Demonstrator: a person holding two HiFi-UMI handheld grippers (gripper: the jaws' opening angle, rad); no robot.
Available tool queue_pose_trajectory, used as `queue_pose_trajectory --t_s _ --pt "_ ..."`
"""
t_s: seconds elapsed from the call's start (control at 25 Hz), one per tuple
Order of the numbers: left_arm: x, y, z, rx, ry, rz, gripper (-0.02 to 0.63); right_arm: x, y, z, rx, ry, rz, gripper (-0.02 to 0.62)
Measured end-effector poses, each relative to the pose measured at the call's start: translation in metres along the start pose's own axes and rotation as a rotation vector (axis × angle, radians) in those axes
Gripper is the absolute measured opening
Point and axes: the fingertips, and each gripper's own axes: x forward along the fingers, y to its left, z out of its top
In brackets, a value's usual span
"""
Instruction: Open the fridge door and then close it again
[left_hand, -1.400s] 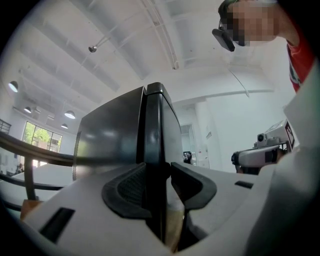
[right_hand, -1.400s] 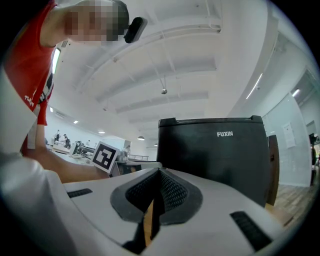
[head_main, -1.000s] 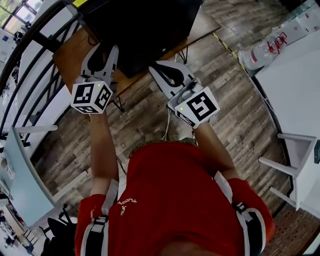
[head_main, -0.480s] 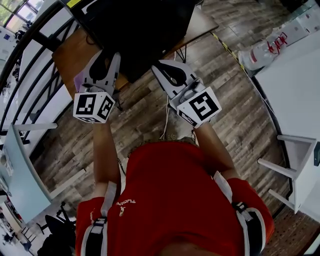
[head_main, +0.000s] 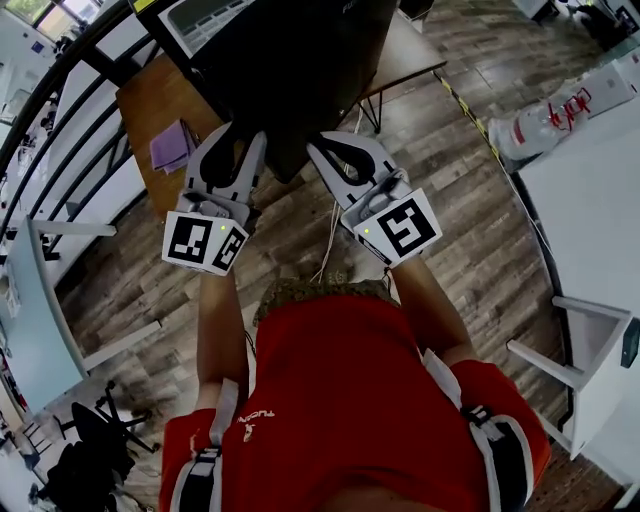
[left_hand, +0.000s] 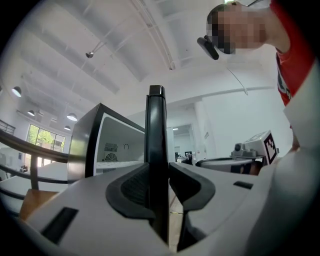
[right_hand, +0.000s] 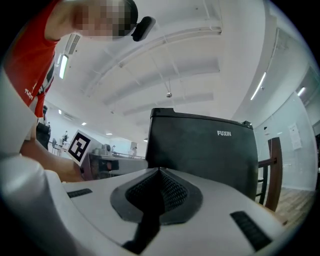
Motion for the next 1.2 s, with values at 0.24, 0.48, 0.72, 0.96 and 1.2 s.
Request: queue_pose_trajectory --t_s 0.24,0.48,0.72,0.96,1.2 --pt "-0.003 -0.033 -0.002 0.01 0.014 -0.041 0.121 -0.021 -0.006 -0.007 0.015 0.0 -0.016 0.026" --pt "-0.006 -0.06 -0.002 0.015 0.01 -0.109 0.115 -0.04 -0.002 0.0 -0.005 -0.003 -0.068 0.026" --pt "-0.002 -0.092 0.0 -0.006 -0.01 -0.169 0.106 -0.08 0.007 0.007 -0.03 0.037 -0.157 0.026" --pt "0.012 -0.143 0.003 0.002 -0.015 -0.218 0.081 -0.128 0.005 0.011 -0.048 0.062 -0.211 0.028" --pt "0.027 -0.185 0.004 0.005 -0.014 -0.225 0.071 -0.159 -0.008 0.011 -0.058 0.058 -0.19 0.029"
